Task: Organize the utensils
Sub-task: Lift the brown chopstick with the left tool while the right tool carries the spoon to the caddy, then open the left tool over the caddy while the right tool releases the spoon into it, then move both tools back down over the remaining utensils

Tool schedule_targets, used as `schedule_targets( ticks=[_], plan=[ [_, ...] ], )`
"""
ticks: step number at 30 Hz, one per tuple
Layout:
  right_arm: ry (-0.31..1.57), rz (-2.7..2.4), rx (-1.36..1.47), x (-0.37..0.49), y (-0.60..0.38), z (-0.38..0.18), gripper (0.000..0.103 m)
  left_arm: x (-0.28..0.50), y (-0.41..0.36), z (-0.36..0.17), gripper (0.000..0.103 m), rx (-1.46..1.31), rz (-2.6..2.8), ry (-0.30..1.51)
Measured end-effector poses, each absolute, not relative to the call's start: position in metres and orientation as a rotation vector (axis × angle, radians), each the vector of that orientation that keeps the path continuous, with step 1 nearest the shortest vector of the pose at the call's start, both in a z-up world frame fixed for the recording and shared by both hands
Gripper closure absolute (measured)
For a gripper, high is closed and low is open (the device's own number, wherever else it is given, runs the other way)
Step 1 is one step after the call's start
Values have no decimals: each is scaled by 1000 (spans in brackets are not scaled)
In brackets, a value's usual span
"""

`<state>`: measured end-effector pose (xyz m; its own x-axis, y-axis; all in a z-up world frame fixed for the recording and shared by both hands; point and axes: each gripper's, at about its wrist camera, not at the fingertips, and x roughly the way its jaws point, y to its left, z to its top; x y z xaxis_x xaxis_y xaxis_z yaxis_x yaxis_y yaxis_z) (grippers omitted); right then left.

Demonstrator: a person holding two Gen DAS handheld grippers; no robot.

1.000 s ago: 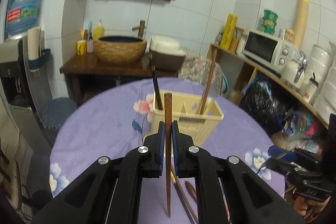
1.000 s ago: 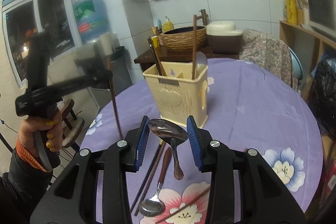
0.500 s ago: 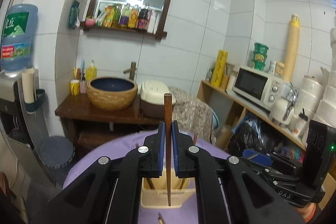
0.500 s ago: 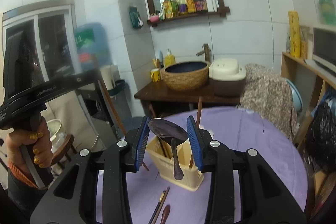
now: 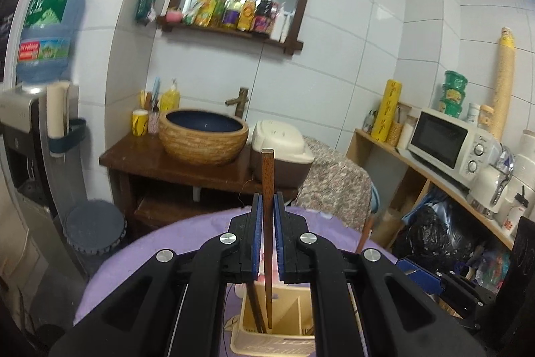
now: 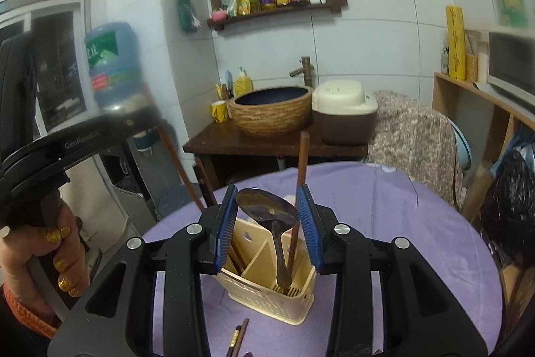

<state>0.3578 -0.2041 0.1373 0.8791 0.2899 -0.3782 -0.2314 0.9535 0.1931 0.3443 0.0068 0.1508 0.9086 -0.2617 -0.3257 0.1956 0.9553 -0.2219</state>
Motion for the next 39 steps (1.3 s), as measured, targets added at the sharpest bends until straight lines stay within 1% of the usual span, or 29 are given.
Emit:
schedule_targets(
  ticks=[6, 9, 14, 17, 18, 19, 20, 22, 23, 24, 27, 28, 30, 32, 35, 36, 37, 39],
  plan=[
    [482, 255, 166, 370, -202, 95, 65, 345, 2, 111, 95, -172, -244, 431],
    [492, 239, 164, 372, -201, 83, 65, 346, 1, 100, 95, -171, -250, 455],
    [503, 228, 152, 374, -200, 73, 65, 346, 0, 95, 95, -148, -239, 454],
    [480, 218, 144, 372, -200, 69, 65, 345, -3, 95, 95, -133, -236, 450],
    [473, 217, 143, 371, -201, 68, 65, 344, -3, 95, 95, -127, -225, 450],
    [465, 216, 140, 369, -200, 67, 61, 344, -3, 95, 94, -124, -220, 450],
    [457, 210, 134, 367, -200, 66, 56, 342, -3, 96, 92, -123, -225, 450],
    [422, 204, 123, 360, -200, 67, 39, 337, -5, 96, 76, -122, -227, 453],
    [402, 194, 119, 355, -201, 67, 36, 332, -4, 96, 60, -122, -221, 449],
    [385, 183, 116, 351, -201, 69, 35, 328, -3, 95, 51, -123, -213, 442],
    [371, 162, 123, 337, -208, 69, 31, 314, -1, 91, 42, -109, -203, 440],
    [370, 156, 122, 333, -210, 69, 30, 310, 0, 88, 40, -102, -205, 451],
    [373, 128, 106, 321, -216, 68, 27, 299, 3, 78, 29, -93, -208, 487],
    [390, 82, 89, 304, -223, 63, 23, 288, 5, 67, 24, -77, -214, 521],
    [439, 34, 71, 281, -235, 51, 19, 268, 7, 41, 19, -30, -211, 580],
    [462, 15, 66, 274, -238, 44, 15, 260, 7, 27, 18, -16, -210, 619],
    [500, -1, 58, 266, -242, 36, 13, 255, 7, 16, 18, -10, -208, 651],
    [553, -14, 58, 254, -247, 22, 13, 246, 8, -3, 18, -5, -204, 701]
  ],
)
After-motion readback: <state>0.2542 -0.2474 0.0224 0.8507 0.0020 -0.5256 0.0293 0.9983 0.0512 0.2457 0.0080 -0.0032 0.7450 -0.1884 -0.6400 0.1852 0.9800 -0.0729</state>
